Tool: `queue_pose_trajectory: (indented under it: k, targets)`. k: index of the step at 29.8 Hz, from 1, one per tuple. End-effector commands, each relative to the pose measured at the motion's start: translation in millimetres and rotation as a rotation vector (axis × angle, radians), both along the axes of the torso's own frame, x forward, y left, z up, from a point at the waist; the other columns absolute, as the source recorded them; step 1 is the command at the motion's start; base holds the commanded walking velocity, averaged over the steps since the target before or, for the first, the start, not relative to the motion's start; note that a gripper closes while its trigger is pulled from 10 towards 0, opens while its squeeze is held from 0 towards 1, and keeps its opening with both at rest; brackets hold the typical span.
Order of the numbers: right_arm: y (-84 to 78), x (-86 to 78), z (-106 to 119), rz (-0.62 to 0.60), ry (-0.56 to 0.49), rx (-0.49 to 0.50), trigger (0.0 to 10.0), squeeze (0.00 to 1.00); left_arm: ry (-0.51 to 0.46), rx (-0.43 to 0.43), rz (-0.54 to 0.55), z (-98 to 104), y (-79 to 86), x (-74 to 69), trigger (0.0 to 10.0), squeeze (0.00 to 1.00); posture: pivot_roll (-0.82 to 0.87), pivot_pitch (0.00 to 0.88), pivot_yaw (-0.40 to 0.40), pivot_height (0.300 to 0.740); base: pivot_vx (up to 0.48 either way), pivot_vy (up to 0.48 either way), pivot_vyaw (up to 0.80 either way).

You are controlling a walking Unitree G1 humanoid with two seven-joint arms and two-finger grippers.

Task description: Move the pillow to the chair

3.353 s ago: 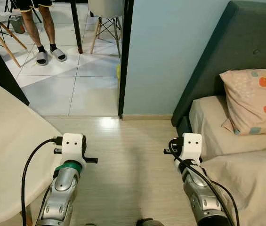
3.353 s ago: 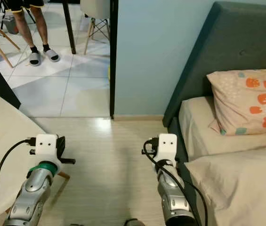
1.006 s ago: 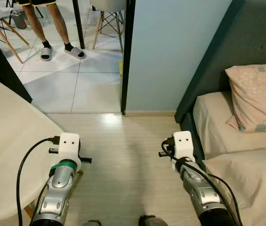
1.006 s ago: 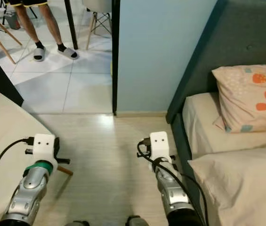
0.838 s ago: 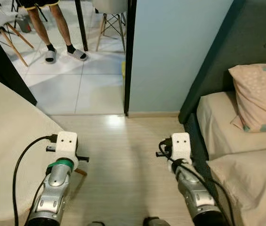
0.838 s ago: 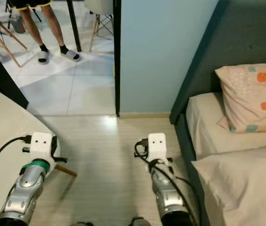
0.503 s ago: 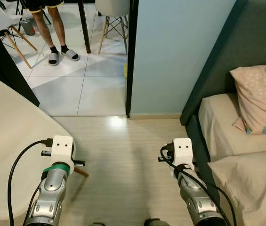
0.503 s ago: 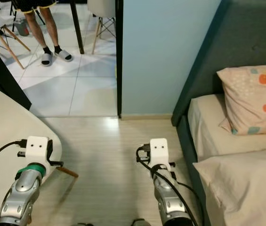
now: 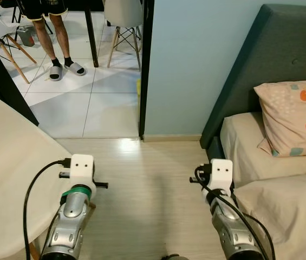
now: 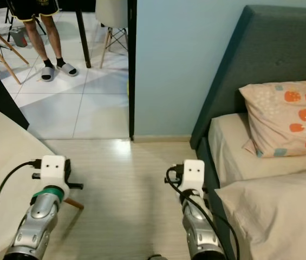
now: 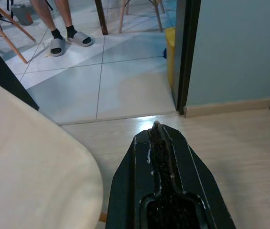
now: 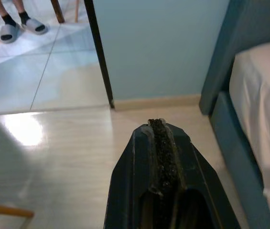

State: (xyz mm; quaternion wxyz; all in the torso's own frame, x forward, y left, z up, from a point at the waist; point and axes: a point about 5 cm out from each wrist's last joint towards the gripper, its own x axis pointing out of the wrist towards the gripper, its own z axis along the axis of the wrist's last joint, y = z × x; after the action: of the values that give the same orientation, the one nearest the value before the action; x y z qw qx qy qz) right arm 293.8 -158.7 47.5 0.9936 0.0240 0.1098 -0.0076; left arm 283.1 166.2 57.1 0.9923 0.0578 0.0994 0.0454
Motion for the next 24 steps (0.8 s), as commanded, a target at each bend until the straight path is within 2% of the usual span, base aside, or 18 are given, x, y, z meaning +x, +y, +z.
queue_pose_trajectory:
  k: [1,4,9,14,15,16,18,19,21,22,24]
  targets:
    - [-1.9,-2.5,-4.4,-0.001,0.011,-0.003,10.0,0.00,0.001,0.010,0.003,-1.2,-0.1,-1.7,10.0,0.00,0.03,0.000,-0.005,0.740,0.000,0.000,0.00]
    - [-2.7,-0.3,-3.0,0.025,-0.014,-0.041,10.0,0.00,-0.010,0.032,0.002,2.4,-1.5,-1.2,10.0,0.00,0.06,0.000,-0.001,0.740,0.000,0.000,0.00]
    - [-6.9,1.4,-0.9,0.040,-0.022,-0.043,10.0,0.00,-0.033,0.056,-0.013,11.8,-6.8,0.3,10.0,0.00,0.08,0.000,0.008,0.740,0.000,0.000,0.00]
    - [-14.6,-0.4,-2.2,0.006,-0.007,-0.031,10.0,0.00,-0.038,0.054,-0.027,11.7,-10.5,-0.6,10.0,0.00,0.05,0.000,0.000,0.740,0.000,0.000,0.00]
    - [-20.9,-3.3,-2.4,-0.023,0.003,-0.014,10.0,0.00,-0.018,0.013,-0.007,5.2,-7.8,-2.4,10.0,0.00,0.01,0.010,0.016,0.740,0.000,0.000,0.00]
    - [-29.0,-6.3,0.2,-0.062,-0.013,-0.036,10.0,0.00,-0.011,-0.019,0.014,-1.4,4.7,-4.7,10.0,0.00,-0.01,0.036,0.025,0.740,0.000,0.000,0.00]
    - [-29.0,-6.3,0.2,-0.062,-0.013,-0.036,10.0,0.00,-0.011,-0.019,0.014,-1.4,4.7,-4.7,10.0,0.00,-0.01,0.036,0.025,0.740,0.000,0.000,0.00]
    - [-27.0,-5.9,-0.4,-0.054,-0.020,-0.025,10.0,0.00,-0.004,-0.030,0.040,-3.7,21.7,-5.3,10.0,0.00,0.03,0.044,-0.016,0.740,0.000,0.000,0.00]
    - [-24.3,-7.2,-3.2,-0.040,-0.017,0.003,10.0,0.00,-0.004,-0.035,0.054,-4.7,28.1,-6.9,10.0,0.00,0.03,0.046,-0.009,0.740,0.000,0.000,0.00]
    - [-19.3,-10.1,-11.6,0.001,0.033,-0.044,10.0,0.00,0.007,-0.020,0.100,-5.8,39.1,-10.9,10.0,0.00,0.01,0.014,0.015,0.740,0.000,0.000,0.00]
    - [-15.7,-10.5,-9.6,0.039,0.018,-0.063,10.0,0.00,0.001,-0.038,0.119,-4.0,41.2,-12.2,10.0,0.00,0.00,0.013,0.026,0.740,0.000,0.000,0.00]
